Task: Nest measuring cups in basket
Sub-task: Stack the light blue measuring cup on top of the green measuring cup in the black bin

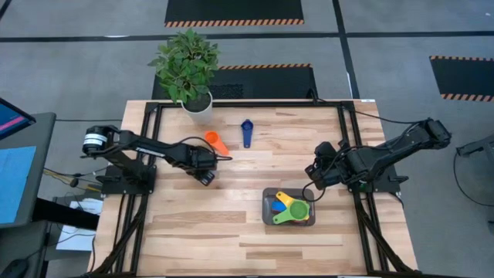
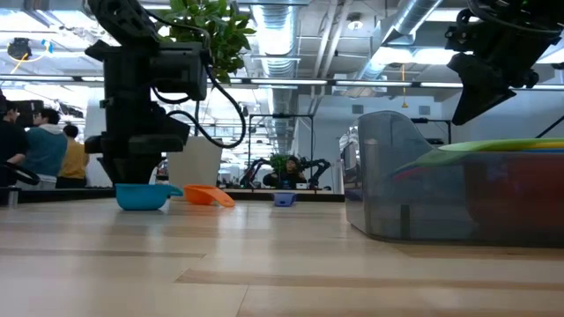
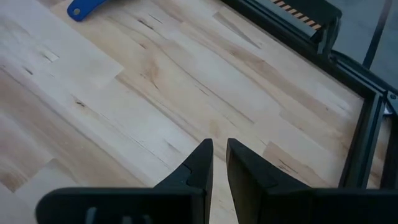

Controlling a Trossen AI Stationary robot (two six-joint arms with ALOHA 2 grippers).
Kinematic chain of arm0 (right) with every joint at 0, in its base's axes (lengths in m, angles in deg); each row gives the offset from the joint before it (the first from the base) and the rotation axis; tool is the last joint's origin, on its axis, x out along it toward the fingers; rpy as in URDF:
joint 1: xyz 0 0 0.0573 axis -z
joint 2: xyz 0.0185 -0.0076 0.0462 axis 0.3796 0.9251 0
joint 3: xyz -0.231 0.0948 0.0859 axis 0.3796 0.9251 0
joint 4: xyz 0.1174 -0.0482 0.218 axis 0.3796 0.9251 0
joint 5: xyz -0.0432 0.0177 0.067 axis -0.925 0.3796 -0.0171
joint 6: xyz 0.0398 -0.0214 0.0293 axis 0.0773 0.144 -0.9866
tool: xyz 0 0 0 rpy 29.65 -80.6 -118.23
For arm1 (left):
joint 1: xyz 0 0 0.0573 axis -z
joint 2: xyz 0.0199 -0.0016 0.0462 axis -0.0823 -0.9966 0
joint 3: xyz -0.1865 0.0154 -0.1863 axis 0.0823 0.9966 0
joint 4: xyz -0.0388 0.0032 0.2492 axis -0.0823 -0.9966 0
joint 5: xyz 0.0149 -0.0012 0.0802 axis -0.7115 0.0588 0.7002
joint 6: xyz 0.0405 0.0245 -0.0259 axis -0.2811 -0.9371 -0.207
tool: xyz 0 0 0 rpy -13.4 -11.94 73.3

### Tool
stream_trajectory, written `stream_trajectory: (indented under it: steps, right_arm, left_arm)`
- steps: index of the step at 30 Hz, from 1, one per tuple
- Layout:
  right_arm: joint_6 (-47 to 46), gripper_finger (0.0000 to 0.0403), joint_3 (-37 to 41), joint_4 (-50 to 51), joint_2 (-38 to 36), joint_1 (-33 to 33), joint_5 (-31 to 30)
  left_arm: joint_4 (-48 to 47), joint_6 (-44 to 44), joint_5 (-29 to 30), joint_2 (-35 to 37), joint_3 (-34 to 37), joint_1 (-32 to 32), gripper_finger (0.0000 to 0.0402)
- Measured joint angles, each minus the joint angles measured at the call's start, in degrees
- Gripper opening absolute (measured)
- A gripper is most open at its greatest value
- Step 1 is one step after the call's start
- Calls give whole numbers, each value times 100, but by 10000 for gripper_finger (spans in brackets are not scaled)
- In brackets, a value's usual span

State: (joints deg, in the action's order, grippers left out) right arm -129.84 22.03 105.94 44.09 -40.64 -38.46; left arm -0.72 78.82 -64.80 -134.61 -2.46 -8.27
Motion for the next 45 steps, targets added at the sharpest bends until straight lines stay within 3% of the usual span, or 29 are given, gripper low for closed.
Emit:
stream_trajectory:
  steps: [4,10,17,20,27,33,37,45]
  right_arm:
    - [101,69,0,2,0,0,1]
    - [105,69,0,47,0,0,2]
    - [-530,69,0,488,0,0,21]
    - [-1010,69,0,757,0,0,154]
    - [-1034,69,0,1191,1,-2,589]
    - [-2542,69,0,2500,-13,-7,883]
    - [-3070,66,-209,2918,-93,-93,890]
    - [-2470,56,-921,2899,-486,-336,1036]
  left_arm:
    - [16,-262,-166,31,-99,6,15]
    - [-35,-845,-556,-19,-543,115,2]
    - [288,-1626,-428,-214,-1955,468,1]
    - [379,-1943,-309,-600,-2741,637,1]
    - [353,-2960,-156,-2111,-4692,1017,0]
    - [376,-3641,-325,-3277,-6286,1307,0]
    - [288,-3957,-457,-3905,-7124,1470,0]
    - [395,-4546,-641,-4699,-8187,1522,0]
